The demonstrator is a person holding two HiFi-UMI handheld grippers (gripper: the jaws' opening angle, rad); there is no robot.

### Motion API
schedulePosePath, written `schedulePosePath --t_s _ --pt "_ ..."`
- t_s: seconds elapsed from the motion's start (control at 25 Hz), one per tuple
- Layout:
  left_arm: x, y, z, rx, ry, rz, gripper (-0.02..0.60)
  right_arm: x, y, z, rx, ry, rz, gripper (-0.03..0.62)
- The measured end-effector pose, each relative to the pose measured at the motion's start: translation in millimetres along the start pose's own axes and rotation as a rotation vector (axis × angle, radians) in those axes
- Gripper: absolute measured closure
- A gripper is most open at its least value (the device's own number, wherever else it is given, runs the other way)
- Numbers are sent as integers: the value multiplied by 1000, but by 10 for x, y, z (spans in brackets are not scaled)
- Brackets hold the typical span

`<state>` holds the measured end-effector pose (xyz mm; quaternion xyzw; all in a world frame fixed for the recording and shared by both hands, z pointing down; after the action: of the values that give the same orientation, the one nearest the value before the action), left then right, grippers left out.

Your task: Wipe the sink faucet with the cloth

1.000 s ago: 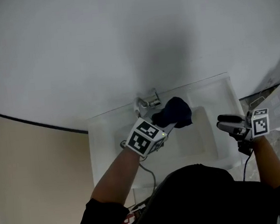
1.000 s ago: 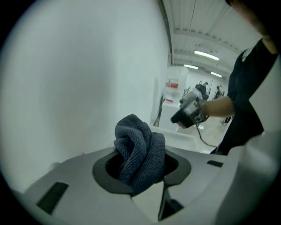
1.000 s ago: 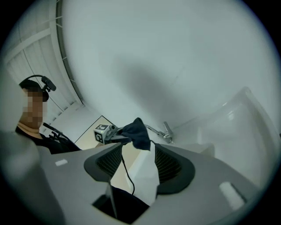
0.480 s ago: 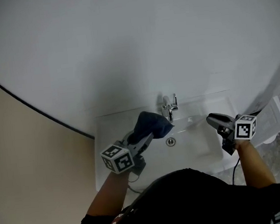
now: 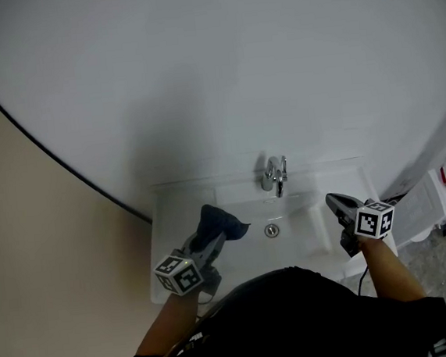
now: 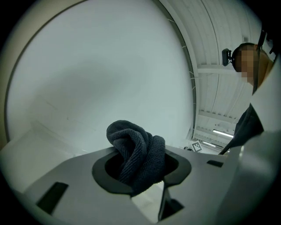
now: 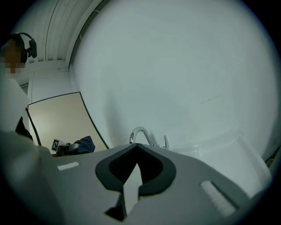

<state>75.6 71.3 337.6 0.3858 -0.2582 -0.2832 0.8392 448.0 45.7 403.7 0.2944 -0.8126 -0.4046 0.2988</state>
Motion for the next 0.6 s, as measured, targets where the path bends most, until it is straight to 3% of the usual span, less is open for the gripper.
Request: schedulePosePath --t_s 0.6 --pt "-51 9 32 -12 3 43 437 73 52 125 -71 -2 45 594"
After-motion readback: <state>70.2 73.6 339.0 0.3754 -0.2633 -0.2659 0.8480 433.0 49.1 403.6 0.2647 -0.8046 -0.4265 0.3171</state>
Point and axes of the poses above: the fingertips, and each gripper's own axes: x forward along the fingers, z to its left, y out of its underside, the point moved 5 cm from there along -x, backward along the fingers, and after that the axes turned 7 degrees about -x, right-handed, at the moved point
